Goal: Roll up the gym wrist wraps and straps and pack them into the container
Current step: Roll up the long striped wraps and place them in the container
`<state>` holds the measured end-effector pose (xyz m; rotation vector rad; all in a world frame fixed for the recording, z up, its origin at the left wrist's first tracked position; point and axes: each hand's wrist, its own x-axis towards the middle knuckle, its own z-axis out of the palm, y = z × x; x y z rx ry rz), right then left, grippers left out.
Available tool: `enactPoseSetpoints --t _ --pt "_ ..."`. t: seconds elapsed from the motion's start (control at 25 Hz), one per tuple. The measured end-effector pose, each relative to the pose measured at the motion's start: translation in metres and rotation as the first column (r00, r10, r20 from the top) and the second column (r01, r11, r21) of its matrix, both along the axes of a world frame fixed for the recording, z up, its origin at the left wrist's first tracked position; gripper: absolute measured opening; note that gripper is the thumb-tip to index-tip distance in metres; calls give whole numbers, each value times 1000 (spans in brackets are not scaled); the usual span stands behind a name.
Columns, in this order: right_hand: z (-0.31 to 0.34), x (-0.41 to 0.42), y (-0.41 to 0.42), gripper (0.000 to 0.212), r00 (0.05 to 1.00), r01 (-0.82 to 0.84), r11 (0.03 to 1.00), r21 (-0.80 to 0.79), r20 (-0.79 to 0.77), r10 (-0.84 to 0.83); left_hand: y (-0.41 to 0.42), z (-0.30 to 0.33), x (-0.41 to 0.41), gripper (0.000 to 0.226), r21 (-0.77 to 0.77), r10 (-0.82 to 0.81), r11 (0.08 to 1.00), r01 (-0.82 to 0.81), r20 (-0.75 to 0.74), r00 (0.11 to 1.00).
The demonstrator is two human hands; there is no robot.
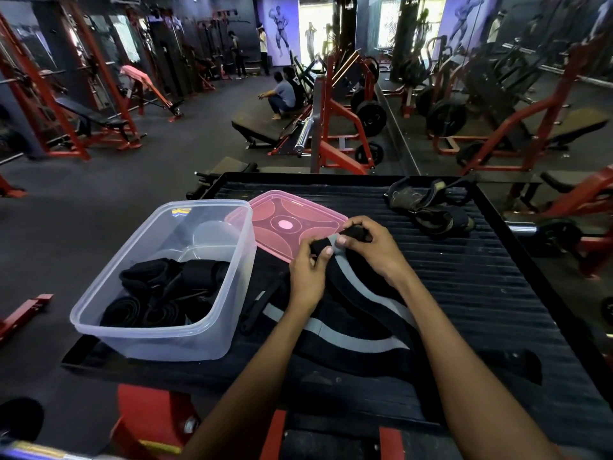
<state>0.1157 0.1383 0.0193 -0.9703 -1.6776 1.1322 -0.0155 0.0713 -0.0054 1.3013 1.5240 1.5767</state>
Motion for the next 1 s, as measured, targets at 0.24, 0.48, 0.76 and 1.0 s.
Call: enactPoseSetpoints --t 0.24,0.48,0.76,1.0 --pt "0 7 0 18 996 -34 999 -17 78 35 -3 0 1 29 -8 -53 999 52 -87 995" --pt "3 9 -2 24 988 -44 994 -100 141 57 -4 1 3 14 43 -40 998 46 -116 992" --pt "2 1 -4 30 983 170 973 -155 96 -156 -2 2 3 37 -24 -115 993 117 63 991" --pt "22 0 -9 35 977 146 969 -199 181 -110 10 -1 -5 47 -43 -87 994 97 194 977"
